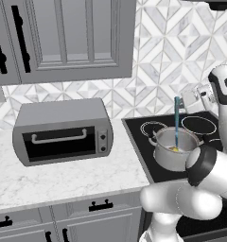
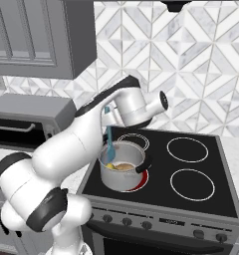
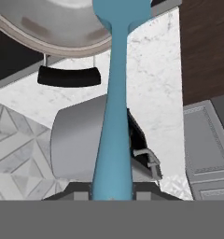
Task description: Put the sweet potato and cucumber in the pot. Retrieve the spatula and lightly stir the vegetables in the pot.
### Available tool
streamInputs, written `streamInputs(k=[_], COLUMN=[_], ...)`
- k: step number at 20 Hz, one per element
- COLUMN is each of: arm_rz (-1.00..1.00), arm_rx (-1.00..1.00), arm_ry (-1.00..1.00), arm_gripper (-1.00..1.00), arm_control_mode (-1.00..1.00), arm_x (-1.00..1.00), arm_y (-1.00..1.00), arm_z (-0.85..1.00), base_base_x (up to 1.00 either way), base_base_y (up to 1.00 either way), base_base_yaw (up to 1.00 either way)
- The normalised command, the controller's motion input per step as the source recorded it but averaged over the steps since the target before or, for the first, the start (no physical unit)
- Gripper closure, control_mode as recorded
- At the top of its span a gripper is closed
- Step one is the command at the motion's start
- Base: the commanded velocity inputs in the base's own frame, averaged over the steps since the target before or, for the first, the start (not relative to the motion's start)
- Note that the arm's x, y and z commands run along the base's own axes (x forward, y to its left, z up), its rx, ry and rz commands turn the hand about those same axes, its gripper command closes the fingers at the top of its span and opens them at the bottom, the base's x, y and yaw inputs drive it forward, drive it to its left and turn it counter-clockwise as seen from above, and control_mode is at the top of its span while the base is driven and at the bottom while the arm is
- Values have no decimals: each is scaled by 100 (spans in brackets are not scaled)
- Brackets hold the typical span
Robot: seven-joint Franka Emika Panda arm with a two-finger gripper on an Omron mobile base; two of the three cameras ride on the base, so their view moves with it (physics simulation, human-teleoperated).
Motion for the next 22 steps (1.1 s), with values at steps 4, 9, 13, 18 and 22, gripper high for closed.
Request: streamInputs(k=[4,9,13,18,22], arm_rz=[5,8,13,11,10], arm_rx=[3,12,14,11,9], arm_ry=[0,0,0,0,-2], arm_gripper=[100,100,100,100,100], arm_control_mode=[-100,-100,-100,-100,-100], arm_x=[10,0,12,41,28], arm_y=[-10,-27,-7,-9,-5], arm_z=[-27,-50,-31,-2,0], base_base_x=[0,0,0,0,0], base_base_y=[0,0,0,0,0], base_base_yaw=[0,0,0,0,0])
